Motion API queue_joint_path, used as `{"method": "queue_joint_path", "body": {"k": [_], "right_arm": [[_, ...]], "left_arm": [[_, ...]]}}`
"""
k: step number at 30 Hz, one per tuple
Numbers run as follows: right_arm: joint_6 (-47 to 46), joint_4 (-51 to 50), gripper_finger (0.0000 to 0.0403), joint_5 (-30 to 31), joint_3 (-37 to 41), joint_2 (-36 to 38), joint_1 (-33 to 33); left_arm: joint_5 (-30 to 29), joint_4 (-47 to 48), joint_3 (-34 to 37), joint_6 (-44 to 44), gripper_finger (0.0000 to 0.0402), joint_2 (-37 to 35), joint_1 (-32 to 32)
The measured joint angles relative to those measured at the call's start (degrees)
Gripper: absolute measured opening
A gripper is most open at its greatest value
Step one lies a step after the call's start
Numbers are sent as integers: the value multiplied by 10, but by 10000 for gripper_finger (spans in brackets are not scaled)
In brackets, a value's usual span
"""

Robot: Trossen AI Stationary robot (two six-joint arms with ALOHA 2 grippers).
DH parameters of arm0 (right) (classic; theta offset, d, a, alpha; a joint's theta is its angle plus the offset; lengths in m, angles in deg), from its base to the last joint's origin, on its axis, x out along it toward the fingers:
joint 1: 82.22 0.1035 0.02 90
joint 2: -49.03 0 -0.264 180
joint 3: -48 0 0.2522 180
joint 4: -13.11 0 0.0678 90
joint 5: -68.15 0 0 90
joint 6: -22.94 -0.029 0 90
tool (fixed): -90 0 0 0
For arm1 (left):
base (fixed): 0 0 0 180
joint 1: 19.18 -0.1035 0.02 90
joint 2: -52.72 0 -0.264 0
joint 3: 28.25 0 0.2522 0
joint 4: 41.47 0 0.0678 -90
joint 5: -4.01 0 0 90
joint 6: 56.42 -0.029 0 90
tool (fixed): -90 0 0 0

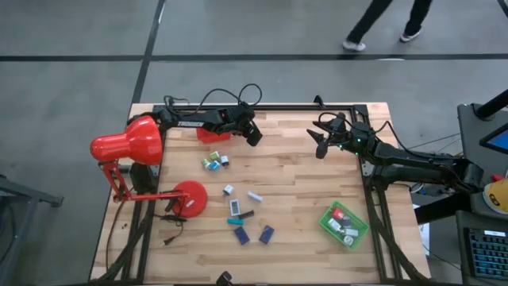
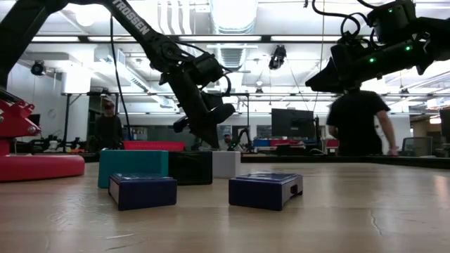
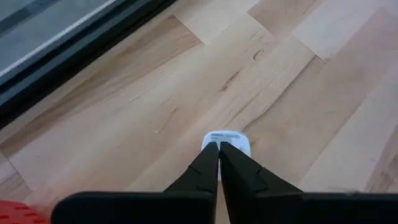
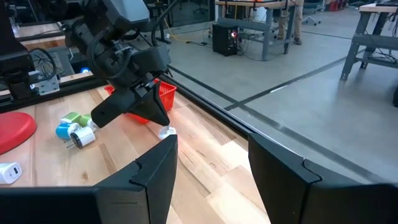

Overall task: Pick & Place Office items
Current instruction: Put the pink white charger adapter into the green bin

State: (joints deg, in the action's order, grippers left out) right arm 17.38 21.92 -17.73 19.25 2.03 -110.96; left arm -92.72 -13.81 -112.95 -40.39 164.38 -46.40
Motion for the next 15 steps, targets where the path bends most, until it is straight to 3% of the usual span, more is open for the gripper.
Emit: {"method": "queue_joint_path", "body": {"k": [15], "right_arm": [[0, 0, 189, 0, 0, 0, 0]], "left_arm": [[25, 17, -1, 15, 3, 0, 8]]}}
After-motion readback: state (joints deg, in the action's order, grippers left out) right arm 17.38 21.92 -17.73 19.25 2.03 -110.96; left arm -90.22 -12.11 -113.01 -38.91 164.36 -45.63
